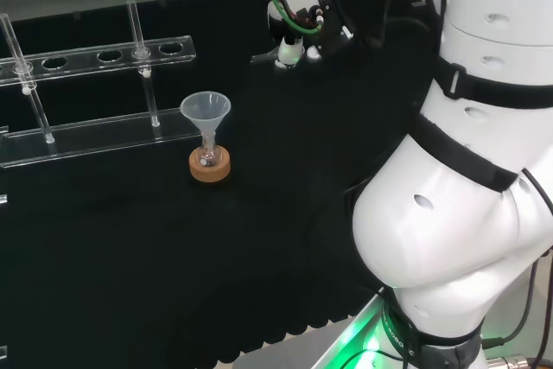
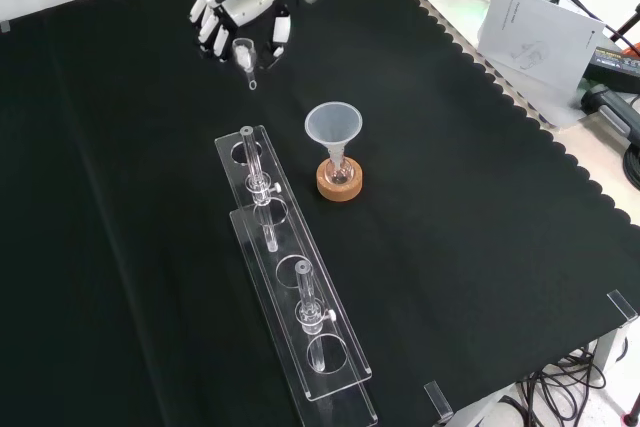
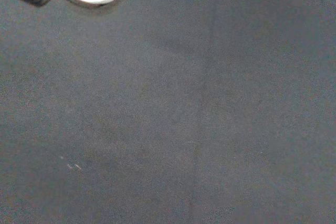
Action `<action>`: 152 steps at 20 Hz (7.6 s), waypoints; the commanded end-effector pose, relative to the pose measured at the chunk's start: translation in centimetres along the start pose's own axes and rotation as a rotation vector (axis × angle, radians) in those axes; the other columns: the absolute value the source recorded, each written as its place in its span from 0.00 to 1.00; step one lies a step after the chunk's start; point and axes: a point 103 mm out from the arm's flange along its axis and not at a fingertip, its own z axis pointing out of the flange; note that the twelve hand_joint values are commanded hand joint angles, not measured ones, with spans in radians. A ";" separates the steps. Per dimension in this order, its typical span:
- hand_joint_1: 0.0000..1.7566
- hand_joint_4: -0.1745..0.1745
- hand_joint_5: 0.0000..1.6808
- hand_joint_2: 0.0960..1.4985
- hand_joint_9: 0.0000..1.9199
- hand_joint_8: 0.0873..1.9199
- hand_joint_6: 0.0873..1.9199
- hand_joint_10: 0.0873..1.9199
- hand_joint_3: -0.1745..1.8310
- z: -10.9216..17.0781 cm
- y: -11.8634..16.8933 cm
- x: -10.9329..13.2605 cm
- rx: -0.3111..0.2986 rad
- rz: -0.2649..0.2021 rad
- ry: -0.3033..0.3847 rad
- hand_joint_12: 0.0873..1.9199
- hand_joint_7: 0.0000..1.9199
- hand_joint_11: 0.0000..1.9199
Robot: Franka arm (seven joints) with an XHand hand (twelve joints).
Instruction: Pour all the NaCl from the weighing funnel into the round-bottom flask.
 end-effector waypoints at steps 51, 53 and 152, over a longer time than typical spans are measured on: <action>0.61 1.00 0.68 0.44 0.47 0.33 0.46 0.20 0.42 -5.8 -9.6 11.2 0.127 0.011 -0.319 0.59 0.30 0.33; 0.61 1.00 0.68 0.44 0.47 0.33 0.46 0.20 0.42 -5.8 -9.5 11.4 0.133 0.011 -0.341 0.59 0.30 0.33; 0.61 1.00 0.68 0.43 0.46 0.32 0.45 0.18 0.42 -8.8 -9.2 15.9 0.198 0.060 -0.838 0.58 0.29 0.33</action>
